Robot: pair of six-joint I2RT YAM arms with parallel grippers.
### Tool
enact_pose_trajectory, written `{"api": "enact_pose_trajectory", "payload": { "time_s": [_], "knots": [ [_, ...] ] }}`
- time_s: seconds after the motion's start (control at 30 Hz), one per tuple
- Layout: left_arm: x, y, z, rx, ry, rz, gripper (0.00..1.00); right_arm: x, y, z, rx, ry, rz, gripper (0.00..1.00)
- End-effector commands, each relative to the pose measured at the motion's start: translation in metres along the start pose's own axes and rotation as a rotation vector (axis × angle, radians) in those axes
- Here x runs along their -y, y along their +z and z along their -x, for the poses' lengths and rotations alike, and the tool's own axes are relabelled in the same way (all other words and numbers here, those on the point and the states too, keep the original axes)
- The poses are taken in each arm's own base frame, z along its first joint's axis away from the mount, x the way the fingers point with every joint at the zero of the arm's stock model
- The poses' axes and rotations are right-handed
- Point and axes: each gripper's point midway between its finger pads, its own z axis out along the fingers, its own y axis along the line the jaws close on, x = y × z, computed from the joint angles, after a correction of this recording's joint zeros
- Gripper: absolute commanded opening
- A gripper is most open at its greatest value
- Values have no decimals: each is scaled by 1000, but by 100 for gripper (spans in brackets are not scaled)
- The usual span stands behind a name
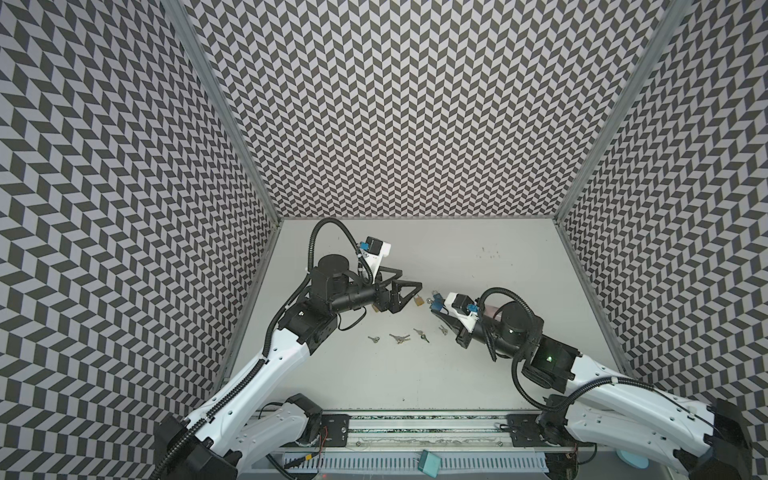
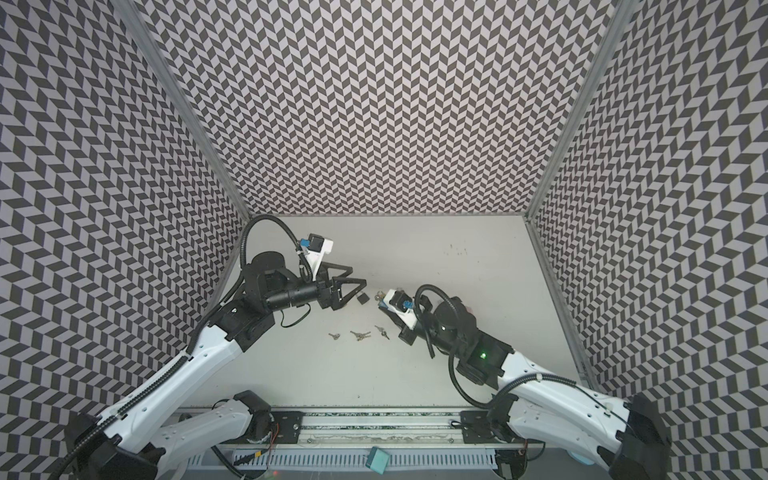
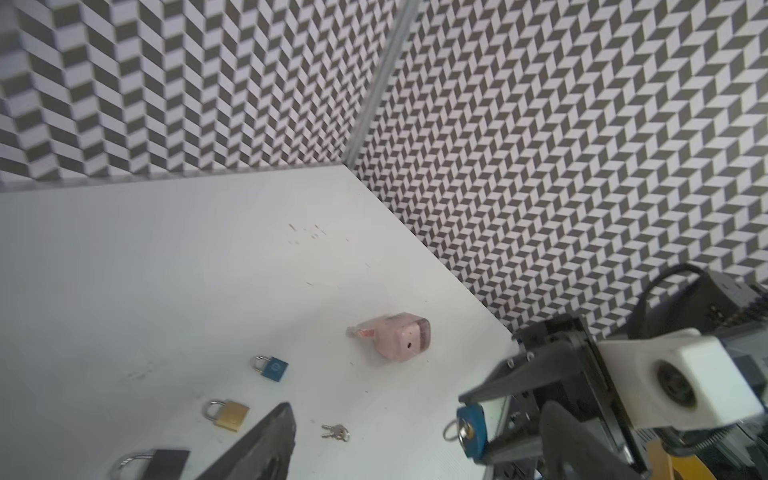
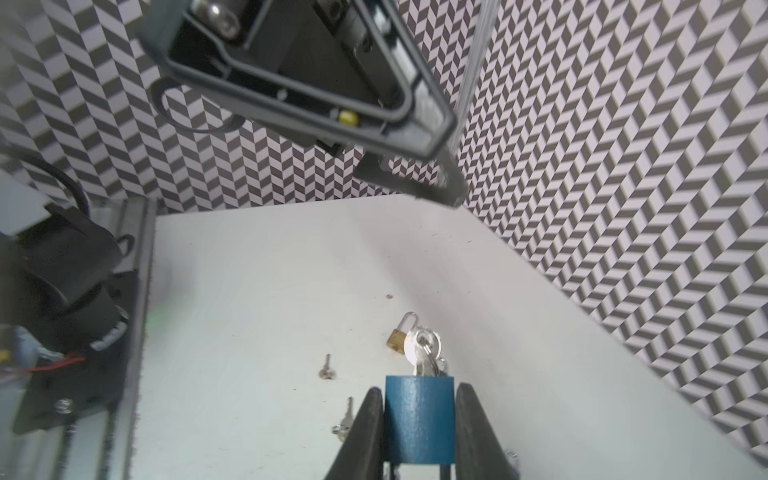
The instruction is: Lock with the key
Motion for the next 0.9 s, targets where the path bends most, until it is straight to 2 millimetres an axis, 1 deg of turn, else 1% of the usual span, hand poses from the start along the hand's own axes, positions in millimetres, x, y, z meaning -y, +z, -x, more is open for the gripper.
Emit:
{"api": "enact_pose_trajectory", "payload": {
  "time_s": [0.0,0.17,0.37,0.53,0.7,0.87],
  "knots": [
    [25,0,-12,-55,21,-108,89,13,-2,40,109,-256,-54,10],
    [41,10,-25,-112,43,-175,77,7,1,43,127,-329,-25,10],
    [35,16,-28,-126,32,-160,62,-1,1,45,155,-333,19,10],
    [34,21,-31,-135,13,-176,54,-3,1,45,158,-339,27,10],
    [37,22,-30,-133,4,-194,46,-6,2,47,167,-341,44,10],
    [38,23,-29,-123,2,-211,31,-10,2,47,171,-349,54,10]
  ]
}}
